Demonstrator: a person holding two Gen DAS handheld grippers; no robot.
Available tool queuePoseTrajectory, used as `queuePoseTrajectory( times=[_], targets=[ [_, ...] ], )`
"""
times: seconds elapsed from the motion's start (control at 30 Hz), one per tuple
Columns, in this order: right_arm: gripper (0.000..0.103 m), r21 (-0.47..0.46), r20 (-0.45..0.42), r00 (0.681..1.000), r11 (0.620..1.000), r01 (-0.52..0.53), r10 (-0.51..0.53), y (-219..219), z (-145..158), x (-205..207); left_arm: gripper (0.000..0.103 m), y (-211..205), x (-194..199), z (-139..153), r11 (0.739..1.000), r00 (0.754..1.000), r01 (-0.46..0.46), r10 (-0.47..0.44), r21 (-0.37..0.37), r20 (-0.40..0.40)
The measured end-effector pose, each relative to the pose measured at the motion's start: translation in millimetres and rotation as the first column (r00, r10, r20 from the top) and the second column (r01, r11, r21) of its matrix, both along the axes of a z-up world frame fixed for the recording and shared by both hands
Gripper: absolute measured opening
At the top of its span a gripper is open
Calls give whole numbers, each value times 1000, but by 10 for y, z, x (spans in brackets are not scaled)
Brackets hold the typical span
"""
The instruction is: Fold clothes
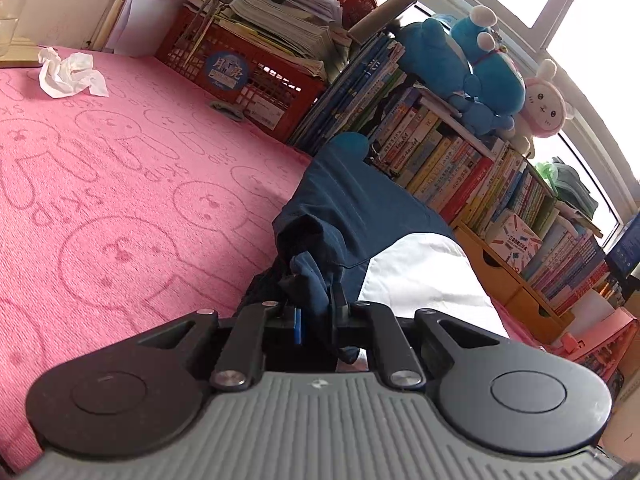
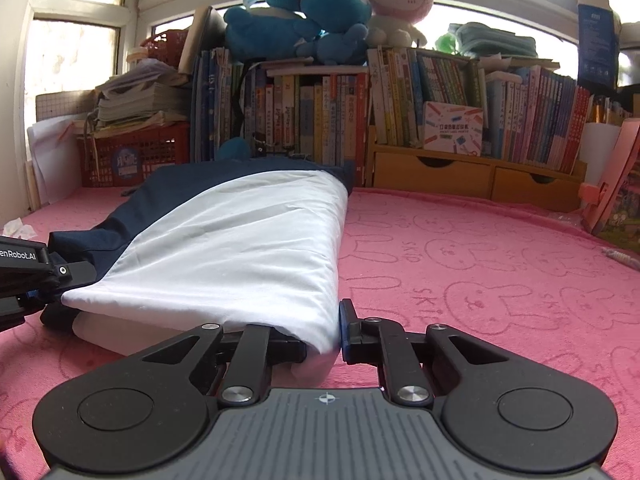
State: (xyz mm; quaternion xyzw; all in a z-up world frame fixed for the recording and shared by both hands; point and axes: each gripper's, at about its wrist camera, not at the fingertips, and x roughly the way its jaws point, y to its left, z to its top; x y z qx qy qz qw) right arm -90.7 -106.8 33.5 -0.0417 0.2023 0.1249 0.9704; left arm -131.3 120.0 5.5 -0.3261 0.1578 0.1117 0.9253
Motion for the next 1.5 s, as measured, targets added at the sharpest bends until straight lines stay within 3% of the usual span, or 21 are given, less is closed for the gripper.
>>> queuePoseTrajectory(
  times=[0.23, 0.37, 0.53, 0.7, 0.93, 1.23, 1.5],
  targets=[
    [16, -123, 66, 998, 992, 31, -23, -284, 65, -155, 14, -203, -82, -35, 995, 995, 100, -100, -2, 0],
    [17, -174, 38, 999, 985, 16, -9, -326, -49, -135, 14, -220, -63, -76, 993, 993, 115, -115, -1, -18],
    [21, -170, 13, 999, 985, -32, 35, -376, -74, -140, 14, -212, -59, -95, 993, 993, 118, -118, 3, -21],
    [36, -154, -23, 997, 986, -70, 67, -529, -36, -159, 14, -207, -70, -120, 993, 993, 121, -121, 3, -10],
    [36, -182, -27, 997, 981, -74, 70, -517, -59, -173, 14, -97, -86, -141, 988, 988, 152, -152, -36, 6],
    [37, -178, -36, 997, 982, -70, 65, -528, -63, -157, 14, -107, -101, -143, 986, 986, 166, -166, -13, 6],
    [37, -250, 23, 994, 963, -99, 108, -494, -70, -354, 14, -108, -107, -157, 985, 985, 172, -172, -9, 16]
  ],
)
